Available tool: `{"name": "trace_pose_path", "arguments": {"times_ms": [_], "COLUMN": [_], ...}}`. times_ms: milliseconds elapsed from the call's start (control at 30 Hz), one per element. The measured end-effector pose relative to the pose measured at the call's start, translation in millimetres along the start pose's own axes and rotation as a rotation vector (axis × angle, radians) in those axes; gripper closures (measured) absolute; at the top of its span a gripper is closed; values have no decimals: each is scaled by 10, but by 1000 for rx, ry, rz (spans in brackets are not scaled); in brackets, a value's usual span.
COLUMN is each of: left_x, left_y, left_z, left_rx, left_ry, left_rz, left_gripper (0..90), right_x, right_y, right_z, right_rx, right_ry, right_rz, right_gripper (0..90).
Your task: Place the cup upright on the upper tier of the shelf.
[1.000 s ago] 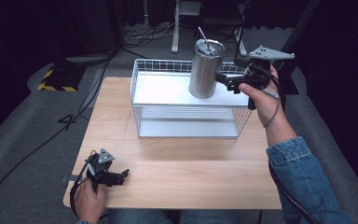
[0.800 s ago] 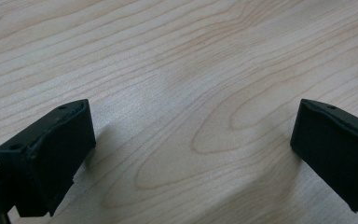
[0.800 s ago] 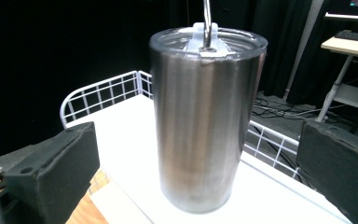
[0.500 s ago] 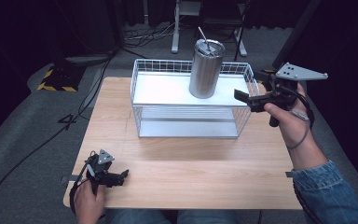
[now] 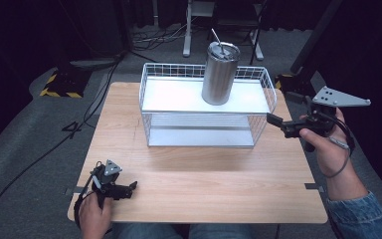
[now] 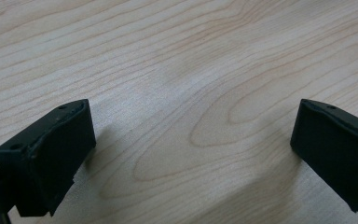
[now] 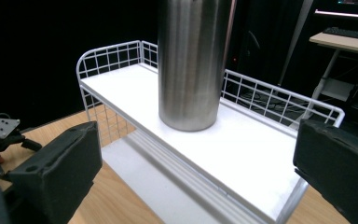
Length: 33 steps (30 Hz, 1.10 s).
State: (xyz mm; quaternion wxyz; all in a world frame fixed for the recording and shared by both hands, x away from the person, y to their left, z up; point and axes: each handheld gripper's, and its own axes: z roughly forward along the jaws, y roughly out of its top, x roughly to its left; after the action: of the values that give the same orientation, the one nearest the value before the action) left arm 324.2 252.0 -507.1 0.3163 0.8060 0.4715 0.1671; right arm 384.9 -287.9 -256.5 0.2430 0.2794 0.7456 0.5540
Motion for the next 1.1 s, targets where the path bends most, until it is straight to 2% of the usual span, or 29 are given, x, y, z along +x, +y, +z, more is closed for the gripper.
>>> {"name": "trace_pose_path", "arguments": {"times_ms": [433, 800, 1000, 1100], "left_x": [9, 13, 19, 20], "left_y": [17, 40, 46, 46], "left_z": [15, 33, 40, 40], "left_rx": [-1, 0, -3, -3], "left_ry": [3, 3, 11, 11], "left_rz": [3, -9, -6, -6], "left_gripper": [2, 1, 2, 2], "right_x": [-2, -62, -108, -117], "right_y": [-337, -775, -1077, -1150], "right_z": [-199, -302, -275, -259], "right_rx": [54, 124, 170, 194], "right_ry": [-32, -77, -96, -109], "right_rz": [-16, 30, 73, 80], "right_gripper": [49, 65, 65, 67]}}
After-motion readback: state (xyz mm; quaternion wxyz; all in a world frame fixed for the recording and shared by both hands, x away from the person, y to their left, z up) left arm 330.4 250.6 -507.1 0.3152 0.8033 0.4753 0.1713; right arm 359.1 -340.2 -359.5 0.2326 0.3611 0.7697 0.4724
